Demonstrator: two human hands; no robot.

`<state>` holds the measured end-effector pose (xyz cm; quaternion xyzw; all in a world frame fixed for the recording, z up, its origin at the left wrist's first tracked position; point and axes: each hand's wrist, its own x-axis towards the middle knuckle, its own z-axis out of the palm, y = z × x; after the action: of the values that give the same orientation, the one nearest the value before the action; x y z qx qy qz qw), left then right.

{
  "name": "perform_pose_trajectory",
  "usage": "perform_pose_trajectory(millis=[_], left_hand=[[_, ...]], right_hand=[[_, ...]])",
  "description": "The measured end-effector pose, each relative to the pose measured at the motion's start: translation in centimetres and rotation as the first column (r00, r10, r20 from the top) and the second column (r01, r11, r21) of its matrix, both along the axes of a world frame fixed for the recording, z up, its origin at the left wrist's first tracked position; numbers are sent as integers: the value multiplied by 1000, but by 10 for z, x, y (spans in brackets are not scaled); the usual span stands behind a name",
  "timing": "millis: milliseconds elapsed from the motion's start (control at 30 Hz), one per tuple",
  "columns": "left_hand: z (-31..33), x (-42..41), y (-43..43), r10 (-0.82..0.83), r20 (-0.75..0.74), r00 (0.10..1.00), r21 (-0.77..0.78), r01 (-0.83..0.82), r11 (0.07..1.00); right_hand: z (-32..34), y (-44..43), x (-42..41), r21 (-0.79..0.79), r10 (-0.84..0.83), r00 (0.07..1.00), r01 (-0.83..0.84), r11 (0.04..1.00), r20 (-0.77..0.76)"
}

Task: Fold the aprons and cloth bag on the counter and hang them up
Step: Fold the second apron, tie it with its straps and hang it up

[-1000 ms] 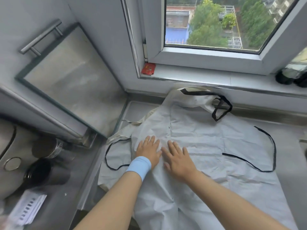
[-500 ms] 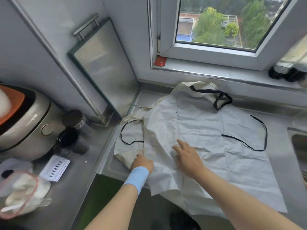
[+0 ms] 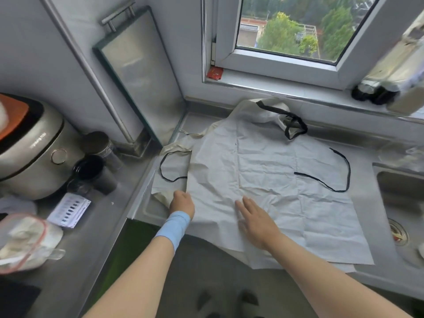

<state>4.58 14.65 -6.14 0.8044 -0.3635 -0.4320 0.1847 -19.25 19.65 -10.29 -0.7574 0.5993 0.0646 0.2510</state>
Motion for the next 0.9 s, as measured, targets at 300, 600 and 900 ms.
perform_pose_trajectory(millis=[300,600,900], left_hand=[[14,8,11,-226,-259,939,157,272,949],[85,-59,10,-373,-163,914,58,386,921],[96,-204,35,-735,28,677,50,734,678]], right_hand=[[-7,22,-3,-249,194,980,-197,948,-35],[21,30,-34,191,399,905,-370,909,-146],[111,-15,-121,709,-811,257,394,585,526]])
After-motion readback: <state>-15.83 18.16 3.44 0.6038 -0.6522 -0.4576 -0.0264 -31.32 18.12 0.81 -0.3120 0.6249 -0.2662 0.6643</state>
